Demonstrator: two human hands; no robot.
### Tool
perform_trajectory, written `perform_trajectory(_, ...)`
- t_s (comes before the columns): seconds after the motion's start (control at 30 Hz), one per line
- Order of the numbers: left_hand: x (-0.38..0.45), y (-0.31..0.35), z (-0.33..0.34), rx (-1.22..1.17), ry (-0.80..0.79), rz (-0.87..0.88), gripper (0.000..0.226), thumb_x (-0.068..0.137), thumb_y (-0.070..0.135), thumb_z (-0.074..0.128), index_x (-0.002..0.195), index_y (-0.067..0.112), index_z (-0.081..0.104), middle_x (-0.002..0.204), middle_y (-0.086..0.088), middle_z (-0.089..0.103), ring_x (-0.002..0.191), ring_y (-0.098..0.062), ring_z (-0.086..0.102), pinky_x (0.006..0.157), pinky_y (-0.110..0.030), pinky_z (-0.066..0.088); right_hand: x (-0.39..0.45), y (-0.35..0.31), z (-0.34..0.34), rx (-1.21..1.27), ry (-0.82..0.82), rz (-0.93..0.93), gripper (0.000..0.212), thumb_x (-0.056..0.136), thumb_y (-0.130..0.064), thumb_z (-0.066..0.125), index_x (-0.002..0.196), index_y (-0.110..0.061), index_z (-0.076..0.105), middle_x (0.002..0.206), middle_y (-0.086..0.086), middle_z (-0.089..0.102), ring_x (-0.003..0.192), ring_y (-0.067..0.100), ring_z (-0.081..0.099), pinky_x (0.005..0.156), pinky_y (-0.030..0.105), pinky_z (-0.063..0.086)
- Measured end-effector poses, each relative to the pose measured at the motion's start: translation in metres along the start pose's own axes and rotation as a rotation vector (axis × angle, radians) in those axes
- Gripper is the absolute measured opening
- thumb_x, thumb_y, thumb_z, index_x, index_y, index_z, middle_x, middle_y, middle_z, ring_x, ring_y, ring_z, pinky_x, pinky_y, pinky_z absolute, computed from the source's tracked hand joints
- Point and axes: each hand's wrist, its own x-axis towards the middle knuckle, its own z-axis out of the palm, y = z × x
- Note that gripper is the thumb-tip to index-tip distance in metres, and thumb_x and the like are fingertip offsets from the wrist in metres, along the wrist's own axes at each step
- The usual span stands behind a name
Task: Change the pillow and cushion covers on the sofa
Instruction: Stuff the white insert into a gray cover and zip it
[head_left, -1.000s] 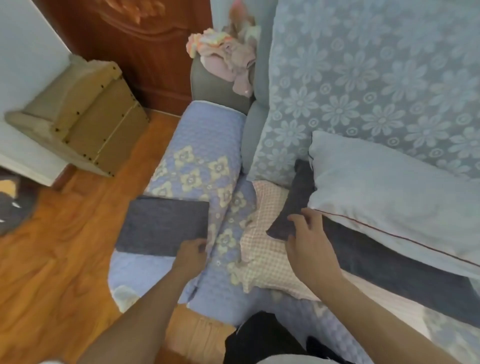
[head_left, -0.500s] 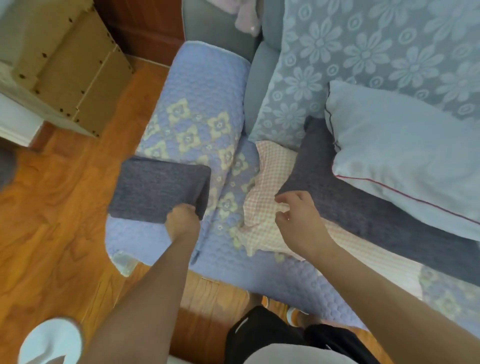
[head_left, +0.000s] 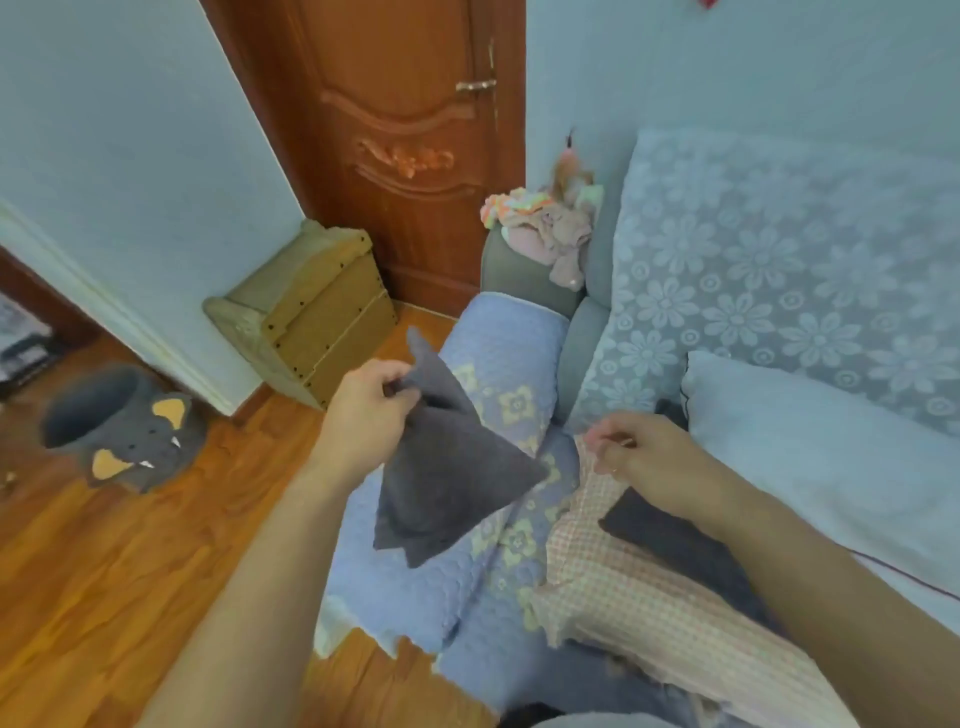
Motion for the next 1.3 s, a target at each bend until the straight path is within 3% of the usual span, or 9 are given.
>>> perform_trajectory(0.1,-0.017,0.102,-0.022,-0.469,-0.104,0.139,0.026,0.103,0.002,0.048,0.105,0.014,0.071,0.102,-0.001,0.074,0.096,-0.016,0.07,0.082,-0.03,0.055,-0.016,-0.051,-0.06,-0.025,0.053,-0.138,0.025,0.098,-0.024,0.061,0.122,-0.027,0.061,0.122,-0.009,0.064,0.097,0.001,0.062,0.082,0.014,0.047)
perform_trajectory(0.23,-0.038,0.219,-0.03,-0.87,-0.296,0.299,0.025,0.102,0.0,0.042,0.104,0.012,0.064,0.099,-0.007,0.069,0.092,-0.021,0.065,0.082,-0.035,0.052,-0.058,-0.092,-0.169,-0.246,0.333,-0.378,0.078,0.088,-0.05,0.069,0.153,-0.04,0.027,0.159,-0.013,0.026,0.145,0.01,0.027,0.119,0.038,0.026)
perform_trajectory(0.37,-0.039,0.304,-0.018,-0.967,-0.261,0.374,0.027,0.104,0.005,0.044,0.111,0.014,0.068,0.103,-0.006,0.074,0.094,-0.019,0.072,0.078,-0.032,0.059,-0.127,-0.08,-0.252,0.014,-0.09,-0.331,0.087,0.072,-0.074,0.07,0.147,-0.039,0.042,0.148,-0.012,0.051,0.131,0.009,0.053,0.111,0.037,0.04)
perform_trajectory(0.47,-0.04,0.353,0.014,-0.951,-0.313,0.3,0.024,0.106,0.009,0.046,0.115,0.013,0.068,0.106,-0.009,0.075,0.099,-0.024,0.073,0.083,-0.037,0.06,-0.163,-0.05,-0.264,0.128,-0.159,-0.365,0.051,0.094,-0.044,0.065,0.134,-0.013,0.059,0.131,0.006,0.066,0.121,0.027,0.063,0.104,0.044,0.047)
perform_trajectory(0.7,-0.077,0.422,0.129,-0.313,-0.02,0.358,0.029,0.099,0.033,0.063,0.125,0.025,0.056,0.119,0.001,0.06,0.105,-0.016,0.062,0.088,-0.038,0.056,-0.215,-0.015,-0.312,0.723,0.492,-0.353,0.017,0.098,-0.021,0.061,0.106,-0.007,0.068,0.087,0.009,0.075,0.073,0.021,0.073,0.063,0.031,0.058)
perform_trajectory(0.87,-0.184,0.436,0.204,-0.467,-0.525,0.612,0.04,0.087,0.037,0.078,0.121,0.029,0.058,0.124,0.008,0.057,0.11,-0.005,0.062,0.089,-0.032,0.059,-0.237,0.016,-0.34,0.972,0.393,-0.32,0.01,0.098,-0.01,0.058,0.108,-0.008,0.058,0.09,0.016,0.064,0.074,0.026,0.067,0.067,0.039,0.058)
perform_trajectory(0.97,-0.194,0.445,0.242,-0.214,-0.358,0.734,0.053,0.084,0.041,0.078,0.126,0.041,0.045,0.128,0.018,0.044,0.111,0.006,0.053,0.091,-0.02,0.052,-0.249,0.026,-0.351,1.043,0.348,-0.336,0.023,0.097,-0.004,0.057,0.12,-0.007,0.057,0.105,0.017,0.065,0.085,0.027,0.069,0.067,0.038,0.06)
perform_trajectory(1.07,-0.189,0.462,0.256,-0.301,-0.186,0.77,0.021,0.097,0.033,0.065,0.117,0.037,0.057,0.112,0.019,0.063,0.098,0.002,0.062,0.083,-0.022,0.052,-0.257,0.038,-0.364,1.075,0.348,-0.383,0.026,0.1,-0.006,0.054,0.124,-0.001,0.06,0.103,0.012,0.068,0.085,0.02,0.069,0.073,0.033,0.061)
perform_trajectory(1.3,-0.169,0.485,0.265,-0.396,-0.37,0.632,0.034,0.108,0.036,0.043,0.108,0.025,0.075,0.098,0.006,0.078,0.091,-0.008,0.072,0.079,-0.023,0.056,-0.237,0.08,-0.391,1.228,0.369,-0.414,0.027,0.099,0.004,0.048,0.123,0.001,0.061,0.115,0.019,0.062,0.098,0.028,0.061,0.077,0.033,0.06)
